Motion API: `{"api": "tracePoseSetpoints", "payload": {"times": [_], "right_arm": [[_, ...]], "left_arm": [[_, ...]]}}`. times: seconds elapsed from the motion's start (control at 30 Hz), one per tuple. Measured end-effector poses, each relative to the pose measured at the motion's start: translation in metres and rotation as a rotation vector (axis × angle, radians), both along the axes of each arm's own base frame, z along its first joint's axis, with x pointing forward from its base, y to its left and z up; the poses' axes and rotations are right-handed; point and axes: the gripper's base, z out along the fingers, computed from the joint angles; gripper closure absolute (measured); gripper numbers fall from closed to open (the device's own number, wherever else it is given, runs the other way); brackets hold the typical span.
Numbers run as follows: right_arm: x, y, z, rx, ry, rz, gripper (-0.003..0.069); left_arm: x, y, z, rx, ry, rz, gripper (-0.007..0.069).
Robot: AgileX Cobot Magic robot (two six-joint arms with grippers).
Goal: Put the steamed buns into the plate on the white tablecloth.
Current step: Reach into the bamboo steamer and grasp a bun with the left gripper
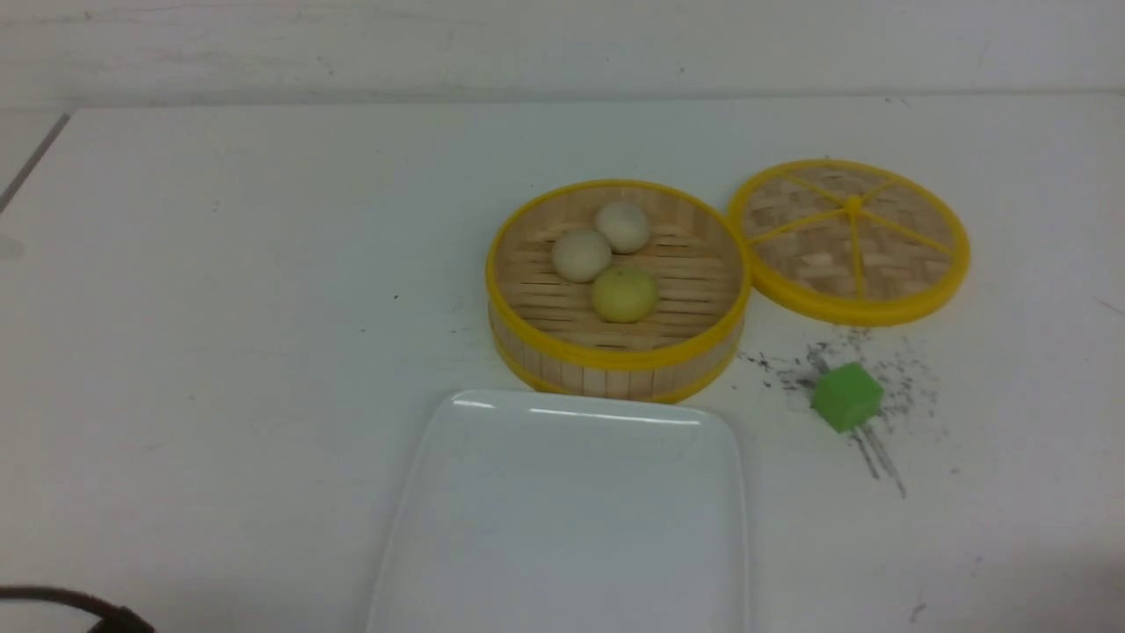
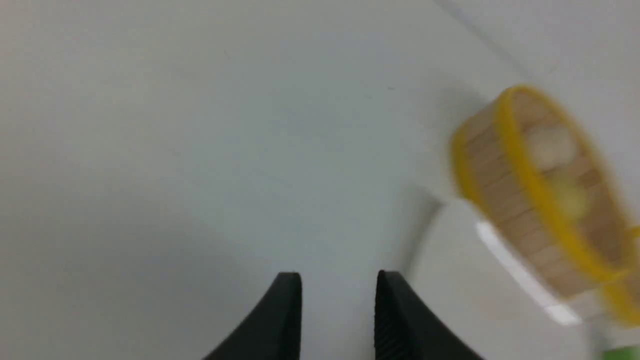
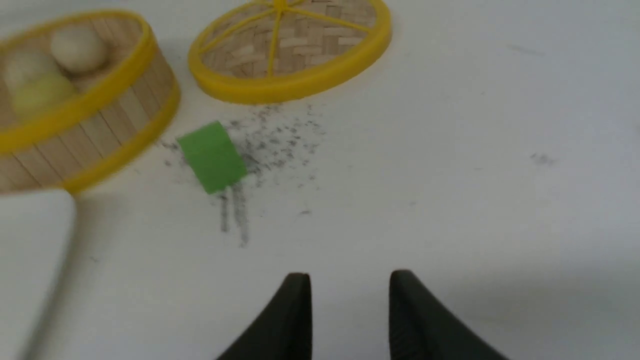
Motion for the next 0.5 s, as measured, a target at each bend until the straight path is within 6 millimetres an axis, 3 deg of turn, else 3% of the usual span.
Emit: {"api": "tracePoseSetpoints", "payload": {"times": [0.13,0.2,0.3,0.5], "right_arm": [[0.001,0.004,0.006,0.313,-0.026,-0.038,0.0419],[0.001,0.004,0.007,0.383,-0.028,-0.049,0.0419],[0.001,0.004,0.008,0.459,-0.028,-0.062,0.0419],[0.001,0.005,0.008,0.491,-0.027,-0.067,0.0419]], "left_arm": [[0.0,-0.007,0.004,-0.476,0.046,0.045,0.0384],[0.0,-0.007,0.007,-0.559,0.033,0.058,0.0384],[0.002,-0.005,0.011,-0.613,-0.008,0.079,0.0384],[0.003,-0.003,0.014,-0.564,-0.052,0.091,0.0384]]}}
